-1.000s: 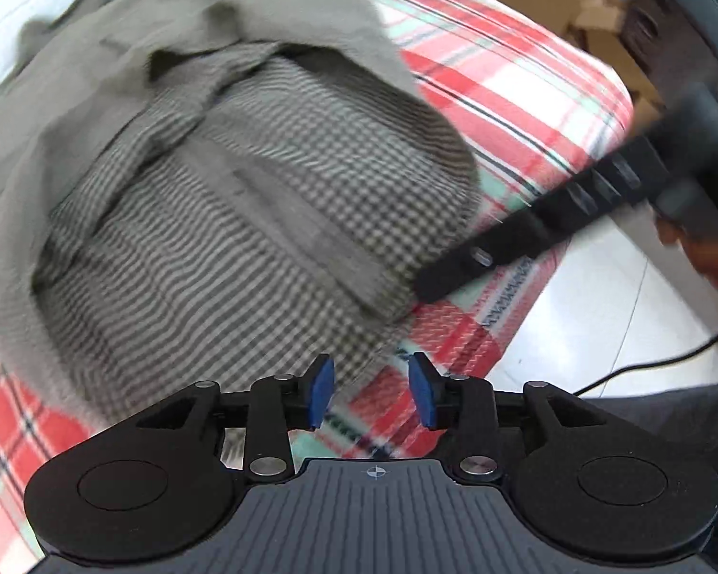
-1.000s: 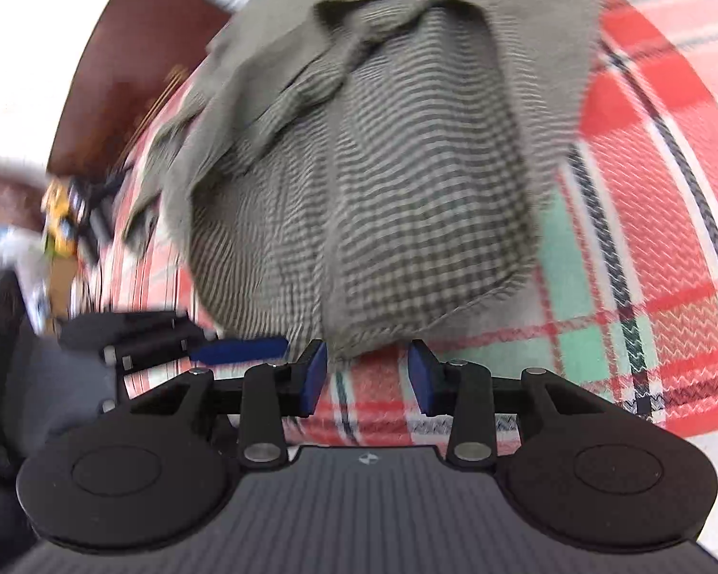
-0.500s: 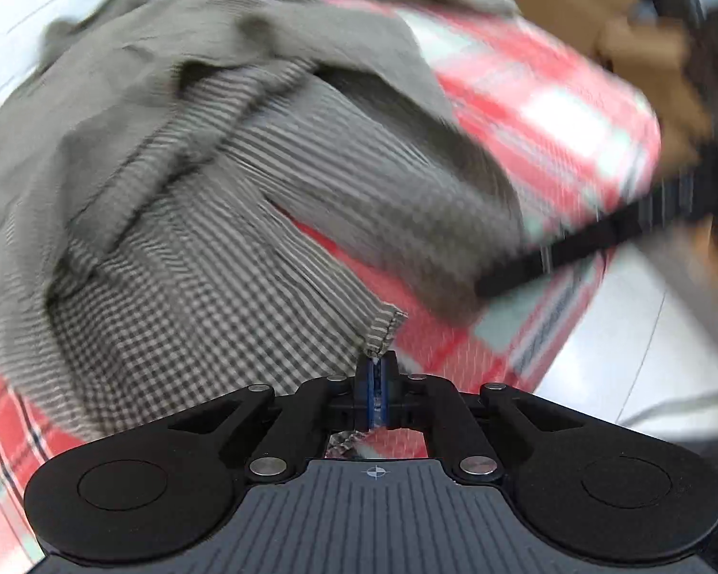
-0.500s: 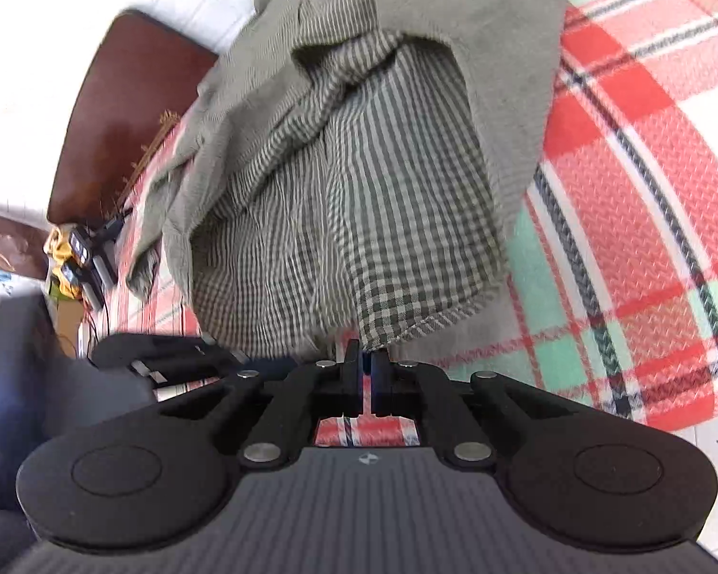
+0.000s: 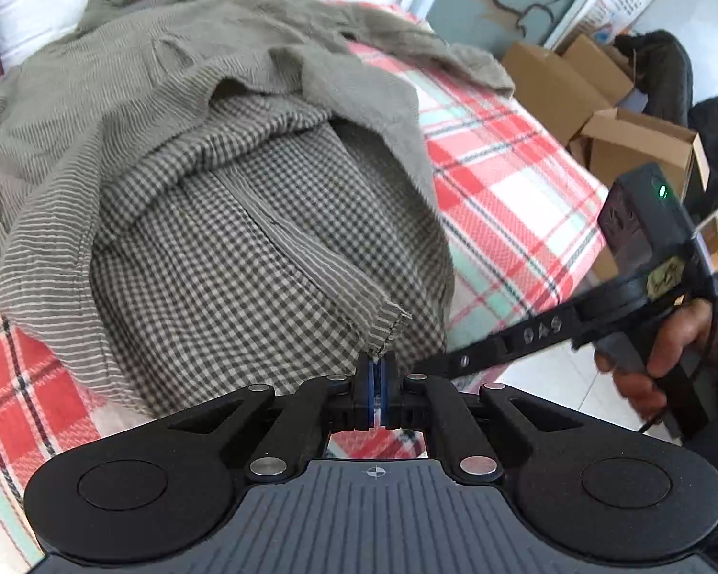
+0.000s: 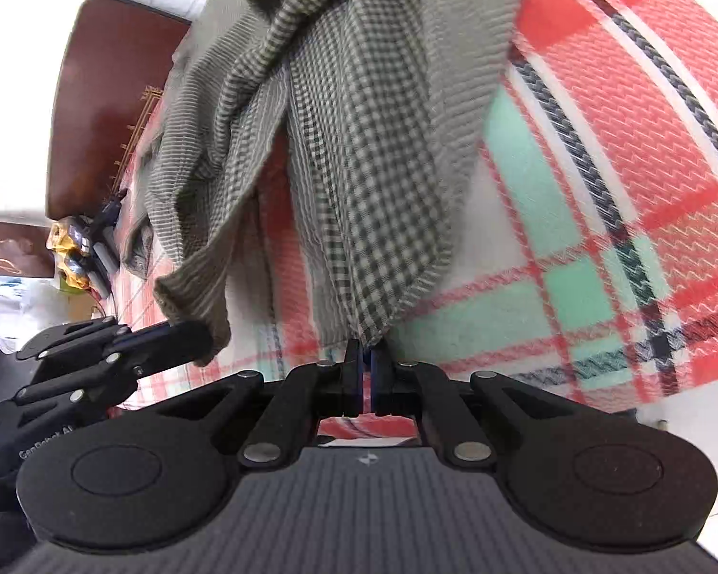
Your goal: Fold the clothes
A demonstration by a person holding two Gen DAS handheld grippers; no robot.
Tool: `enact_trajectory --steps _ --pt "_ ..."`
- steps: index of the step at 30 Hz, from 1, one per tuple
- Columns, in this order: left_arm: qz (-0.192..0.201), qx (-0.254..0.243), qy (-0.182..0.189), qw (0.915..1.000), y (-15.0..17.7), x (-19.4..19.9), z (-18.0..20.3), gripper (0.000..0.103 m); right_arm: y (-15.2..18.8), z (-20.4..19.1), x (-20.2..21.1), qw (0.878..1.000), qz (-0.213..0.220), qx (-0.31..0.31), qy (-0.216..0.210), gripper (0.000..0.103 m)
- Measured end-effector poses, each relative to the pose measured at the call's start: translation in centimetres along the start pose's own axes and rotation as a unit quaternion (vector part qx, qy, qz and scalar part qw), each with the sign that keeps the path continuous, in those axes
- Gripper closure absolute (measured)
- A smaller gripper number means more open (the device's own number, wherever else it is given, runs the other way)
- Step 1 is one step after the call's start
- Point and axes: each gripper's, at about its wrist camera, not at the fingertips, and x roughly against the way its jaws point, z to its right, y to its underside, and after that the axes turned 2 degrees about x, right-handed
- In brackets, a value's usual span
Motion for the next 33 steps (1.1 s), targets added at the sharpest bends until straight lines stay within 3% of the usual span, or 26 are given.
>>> enact_trajectory --steps 10,11,13,15,17,19,22,26,28,32,33 --pt "-0.049 -0.028 -0.030 0.9980 0.7 -4.1 0.2 0.102 0.2 -1.3 0.4 0.999 -0.015 0.040 0.017 0.097" --pt "-0.053 -0.033 -0.032 0.9976 0.7 -4.4 0.3 0.098 0.2 -1.5 0.5 0.999 -0.017 0.044 0.019 0.097" --pt "-0.065 -0.040 -0.030 0.9966 0.9 -4.9 0.4 0.078 0.3 -1.6 0.8 0.998 -0.021 0.049 0.020 0.096" --pt "-0.071 -0.047 -0.029 0.9960 1.1 -4.9 0.4 0.078 0.3 -1.5 1.4 0.998 -0.020 0.052 0.020 0.096" --pt "-0.079 -0.048 -0.024 0.9955 1.2 -4.7 0.4 0.069 0.1 -1.4 2.1 0.998 -0.013 0.055 0.020 0.096" --pt "-0.081 -0.040 -0.017 0.9958 1.2 -3.9 0.3 0.053 -0.3 -1.5 2.9 0.998 -0.003 0.062 0.026 0.096" --pt "-0.071 -0.036 0.002 0.9969 0.8 -2.2 0.5 0.053 -1.2 -1.6 4.8 0.995 0.026 0.087 0.048 0.095" --pt "-0.033 -0.022 0.001 0.9992 -0.8 -1.1 0.5 0.051 -3.3 -2.3 6.5 0.982 0.081 0.141 0.100 0.093" --pt "-0.019 -0.004 -0.009 0.9998 -1.9 -2.3 0.4 0.052 -4.7 -3.0 6.3 0.971 0.102 0.170 0.131 0.080" --pt "-0.026 0.018 -0.057 0.9979 -3.1 -5.6 -0.2 0.054 -7.4 -4.8 4.6 0.946 0.123 0.232 0.188 0.075" --pt "-0.031 0.022 -0.068 0.9970 -3.3 -6.3 -0.4 0.054 -7.9 -5.1 4.1 0.940 0.126 0.245 0.199 0.065"
